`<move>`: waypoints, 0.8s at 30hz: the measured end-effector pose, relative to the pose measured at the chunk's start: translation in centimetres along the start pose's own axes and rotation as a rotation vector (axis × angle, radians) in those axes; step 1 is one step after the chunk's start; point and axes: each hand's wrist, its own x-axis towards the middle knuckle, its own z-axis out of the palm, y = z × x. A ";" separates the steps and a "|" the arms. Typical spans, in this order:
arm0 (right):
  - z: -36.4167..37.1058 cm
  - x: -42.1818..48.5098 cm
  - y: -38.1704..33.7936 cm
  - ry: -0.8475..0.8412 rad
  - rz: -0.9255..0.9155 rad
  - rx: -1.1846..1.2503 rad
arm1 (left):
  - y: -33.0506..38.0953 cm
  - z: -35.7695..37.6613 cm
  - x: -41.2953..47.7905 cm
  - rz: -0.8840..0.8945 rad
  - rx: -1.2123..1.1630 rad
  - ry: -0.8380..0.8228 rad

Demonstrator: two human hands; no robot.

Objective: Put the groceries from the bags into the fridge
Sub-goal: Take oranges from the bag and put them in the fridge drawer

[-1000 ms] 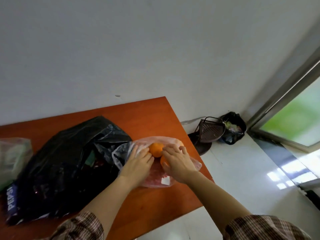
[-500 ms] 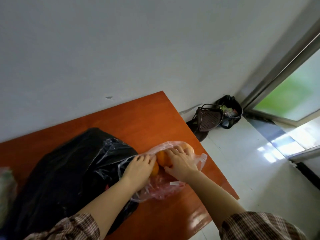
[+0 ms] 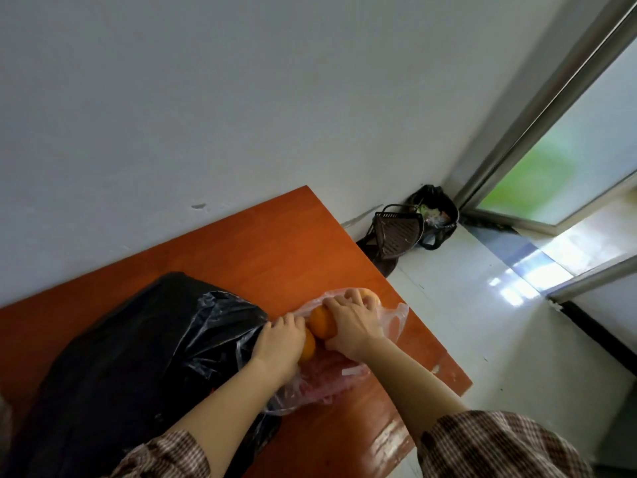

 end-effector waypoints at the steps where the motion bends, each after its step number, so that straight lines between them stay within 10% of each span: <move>1: -0.3 -0.3 0.1 0.016 0.007 0.008 | -0.2 -0.1 -0.2 -0.010 -0.065 0.006; 9: -4.3 -4.8 1.7 0.218 -0.005 0.226 | -0.9 -3.1 -2.9 -0.028 -0.578 0.170; 24: -12.0 -25.7 13.4 0.738 0.334 0.223 | 17.3 -16.4 -4.7 0.338 -0.609 0.467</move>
